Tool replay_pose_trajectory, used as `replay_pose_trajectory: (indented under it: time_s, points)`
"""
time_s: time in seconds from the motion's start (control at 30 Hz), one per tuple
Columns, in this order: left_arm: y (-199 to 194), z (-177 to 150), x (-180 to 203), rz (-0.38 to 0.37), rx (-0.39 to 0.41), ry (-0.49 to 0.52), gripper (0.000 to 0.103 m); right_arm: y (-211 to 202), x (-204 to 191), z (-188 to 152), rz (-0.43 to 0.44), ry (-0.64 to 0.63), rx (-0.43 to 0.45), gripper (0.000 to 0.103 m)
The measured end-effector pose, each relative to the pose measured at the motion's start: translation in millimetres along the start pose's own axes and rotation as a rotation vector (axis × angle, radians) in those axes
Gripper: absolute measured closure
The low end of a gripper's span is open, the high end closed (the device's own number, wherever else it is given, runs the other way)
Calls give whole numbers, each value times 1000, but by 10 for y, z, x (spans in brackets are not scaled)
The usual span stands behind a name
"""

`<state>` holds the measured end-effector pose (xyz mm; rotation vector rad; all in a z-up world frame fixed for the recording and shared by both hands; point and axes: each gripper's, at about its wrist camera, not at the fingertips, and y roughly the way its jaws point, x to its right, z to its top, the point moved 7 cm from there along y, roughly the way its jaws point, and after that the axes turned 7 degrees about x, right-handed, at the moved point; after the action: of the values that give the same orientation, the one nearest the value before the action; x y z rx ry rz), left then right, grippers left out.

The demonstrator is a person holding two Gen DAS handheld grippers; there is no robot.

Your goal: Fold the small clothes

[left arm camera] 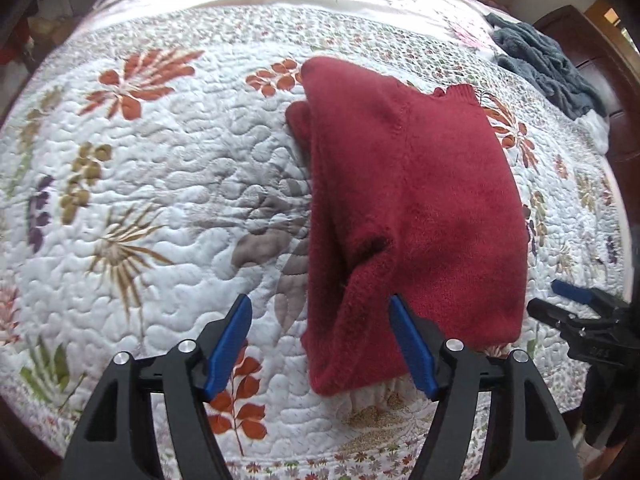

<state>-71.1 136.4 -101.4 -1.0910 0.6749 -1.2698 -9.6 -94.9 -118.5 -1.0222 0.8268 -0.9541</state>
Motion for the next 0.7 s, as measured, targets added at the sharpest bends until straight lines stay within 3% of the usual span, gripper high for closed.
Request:
replay_pose_trajectory:
  time_s: [0.13, 0.4, 0.7]
  points:
    - [-108, -50, 130, 38, 15, 43, 27, -134, -40, 74, -27, 23, 15, 13]
    - [-204, -89, 179, 55, 13, 29, 26, -317, -71, 135, -93, 38, 56, 11]
    - [-330, -87, 147, 113, 26, 47, 26, -433, -59, 77, -186, 61, 35, 8]
